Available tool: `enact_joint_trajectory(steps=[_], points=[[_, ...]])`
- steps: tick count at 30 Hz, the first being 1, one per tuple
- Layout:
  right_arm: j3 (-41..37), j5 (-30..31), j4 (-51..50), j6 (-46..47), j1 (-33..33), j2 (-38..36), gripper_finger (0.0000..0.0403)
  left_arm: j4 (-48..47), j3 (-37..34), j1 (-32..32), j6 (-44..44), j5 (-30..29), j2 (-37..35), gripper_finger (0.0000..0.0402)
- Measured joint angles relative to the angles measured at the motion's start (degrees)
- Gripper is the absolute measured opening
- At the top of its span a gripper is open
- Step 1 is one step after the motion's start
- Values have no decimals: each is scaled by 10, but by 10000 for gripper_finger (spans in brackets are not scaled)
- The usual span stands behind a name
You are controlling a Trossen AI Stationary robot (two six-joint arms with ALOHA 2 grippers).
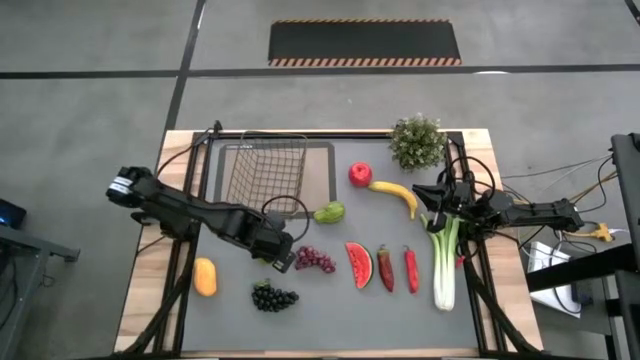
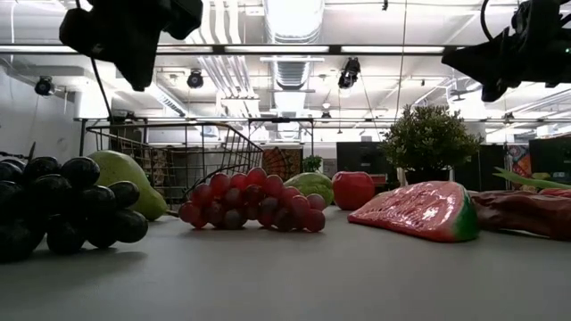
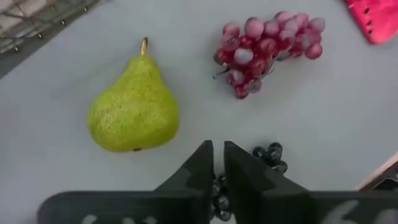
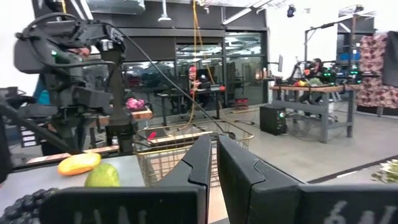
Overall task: Build produce basket
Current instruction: Put the pear into the wire basket
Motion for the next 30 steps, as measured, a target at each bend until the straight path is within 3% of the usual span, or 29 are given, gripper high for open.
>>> enact_joint_trajectory(steps=[12, 15, 30], points=[[0, -10, -5, 15, 0, 1, 18, -3, -33, 0, 0, -20, 10, 251], [0, -10, -9, 15, 0, 2, 18, -1, -56, 0, 1, -19, 16, 287], [0, -10, -13, 16, 0, 6, 18, 11, -87, 4, 36, -53, 42, 301]])
